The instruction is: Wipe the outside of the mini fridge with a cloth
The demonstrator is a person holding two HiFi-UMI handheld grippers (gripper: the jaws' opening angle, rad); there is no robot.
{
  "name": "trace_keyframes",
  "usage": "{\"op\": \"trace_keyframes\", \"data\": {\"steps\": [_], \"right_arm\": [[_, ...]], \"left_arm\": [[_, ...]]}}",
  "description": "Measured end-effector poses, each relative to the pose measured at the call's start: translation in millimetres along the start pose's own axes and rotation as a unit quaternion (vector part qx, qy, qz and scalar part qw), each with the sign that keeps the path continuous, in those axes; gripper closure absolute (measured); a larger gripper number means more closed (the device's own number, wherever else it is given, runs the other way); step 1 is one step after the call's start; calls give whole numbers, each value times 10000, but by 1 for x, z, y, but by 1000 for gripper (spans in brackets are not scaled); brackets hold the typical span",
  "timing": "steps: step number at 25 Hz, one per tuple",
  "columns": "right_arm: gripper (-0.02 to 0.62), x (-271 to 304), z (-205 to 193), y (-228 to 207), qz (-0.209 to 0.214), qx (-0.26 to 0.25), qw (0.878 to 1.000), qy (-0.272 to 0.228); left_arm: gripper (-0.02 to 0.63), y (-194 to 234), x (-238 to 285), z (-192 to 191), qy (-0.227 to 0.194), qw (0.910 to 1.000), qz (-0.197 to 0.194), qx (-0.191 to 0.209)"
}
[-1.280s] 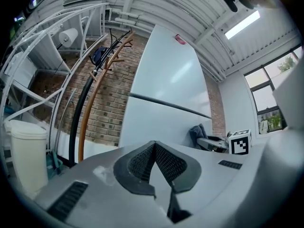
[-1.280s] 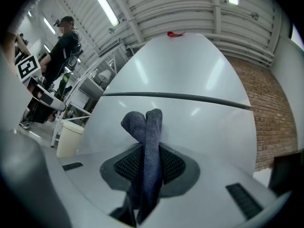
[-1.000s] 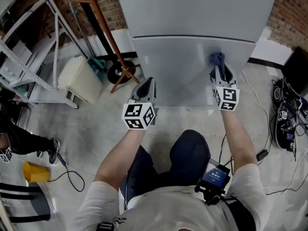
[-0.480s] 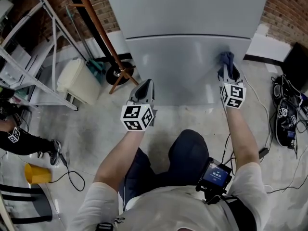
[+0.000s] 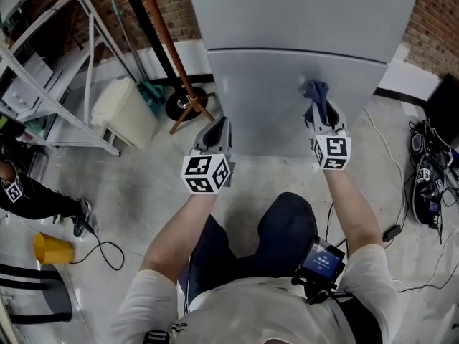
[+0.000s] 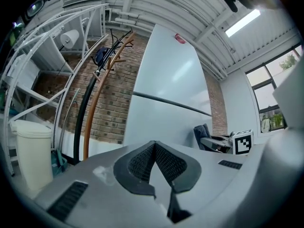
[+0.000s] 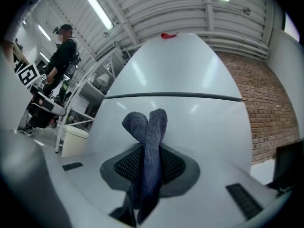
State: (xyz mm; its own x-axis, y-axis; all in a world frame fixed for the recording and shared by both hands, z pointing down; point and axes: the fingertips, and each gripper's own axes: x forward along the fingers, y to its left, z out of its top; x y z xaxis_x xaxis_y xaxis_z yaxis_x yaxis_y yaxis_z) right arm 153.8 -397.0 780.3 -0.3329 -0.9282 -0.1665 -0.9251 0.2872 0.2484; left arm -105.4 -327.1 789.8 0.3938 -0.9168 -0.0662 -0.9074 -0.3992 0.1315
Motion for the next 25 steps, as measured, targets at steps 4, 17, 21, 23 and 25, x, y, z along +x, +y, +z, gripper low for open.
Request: {"op": "trace_keyframes", "data": {"steps": [4, 17, 21, 23, 25], "right_arm": [[509, 18, -1, 66, 535, -20, 9986, 33], [508, 84, -16, 232, 1722, -386, 9842, 150], [509, 101, -23, 247, 1673, -402, 9849, 198], [509, 102, -25, 251, 1592, -456, 9860, 207], [509, 102, -24, 254, 1523, -506, 9869, 186]], "left_arm": [[603, 21, -14, -2, -21, 9999, 112, -34], [603, 104, -72, -13, 38, 9970, 764, -139], [603, 127, -90, -14, 64, 9952, 971, -126], [603, 134, -100, -15, 82, 9947, 1012, -127], [603, 140, -106, -15, 103, 9946, 1023, -131]]}}
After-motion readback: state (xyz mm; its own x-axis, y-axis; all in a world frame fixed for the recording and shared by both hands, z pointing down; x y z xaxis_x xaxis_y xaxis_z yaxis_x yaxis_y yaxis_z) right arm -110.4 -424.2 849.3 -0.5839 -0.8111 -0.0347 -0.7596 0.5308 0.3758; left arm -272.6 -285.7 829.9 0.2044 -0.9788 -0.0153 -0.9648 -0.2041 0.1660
